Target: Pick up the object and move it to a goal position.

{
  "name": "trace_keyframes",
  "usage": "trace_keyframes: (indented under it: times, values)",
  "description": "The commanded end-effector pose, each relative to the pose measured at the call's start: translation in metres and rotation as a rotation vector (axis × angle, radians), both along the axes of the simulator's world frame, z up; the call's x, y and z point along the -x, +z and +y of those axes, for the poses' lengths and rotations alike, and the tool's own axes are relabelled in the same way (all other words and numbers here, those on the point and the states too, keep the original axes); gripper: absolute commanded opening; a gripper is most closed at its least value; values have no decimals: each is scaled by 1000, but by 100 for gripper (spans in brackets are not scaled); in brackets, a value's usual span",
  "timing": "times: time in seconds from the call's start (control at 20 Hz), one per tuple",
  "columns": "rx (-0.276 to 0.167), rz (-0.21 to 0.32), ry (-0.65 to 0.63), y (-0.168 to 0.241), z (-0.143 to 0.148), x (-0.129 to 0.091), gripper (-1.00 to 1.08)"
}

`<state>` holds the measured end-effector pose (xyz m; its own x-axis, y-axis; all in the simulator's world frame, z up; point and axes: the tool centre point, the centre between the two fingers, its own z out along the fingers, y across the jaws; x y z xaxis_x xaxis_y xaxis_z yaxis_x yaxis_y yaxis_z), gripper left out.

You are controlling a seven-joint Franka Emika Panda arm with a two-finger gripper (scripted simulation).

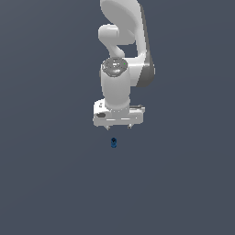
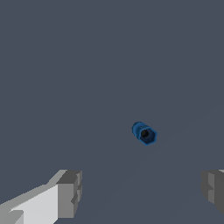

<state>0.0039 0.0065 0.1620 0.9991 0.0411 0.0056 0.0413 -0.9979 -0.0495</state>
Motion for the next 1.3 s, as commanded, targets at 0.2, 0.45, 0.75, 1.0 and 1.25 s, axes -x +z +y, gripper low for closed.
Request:
trace_keyframes:
  times: [0.2, 0.45, 0.75, 1.0, 1.25]
  values:
    - [12, -3, 112, -12, -5, -3, 100]
    - [24, -6, 240, -26, -11, -6, 100]
    - [36, -9, 410, -44, -18, -10, 100]
    - [43, -11, 524, -56, -22, -12, 100]
    - [47, -12, 601, -64, -25, -13, 100]
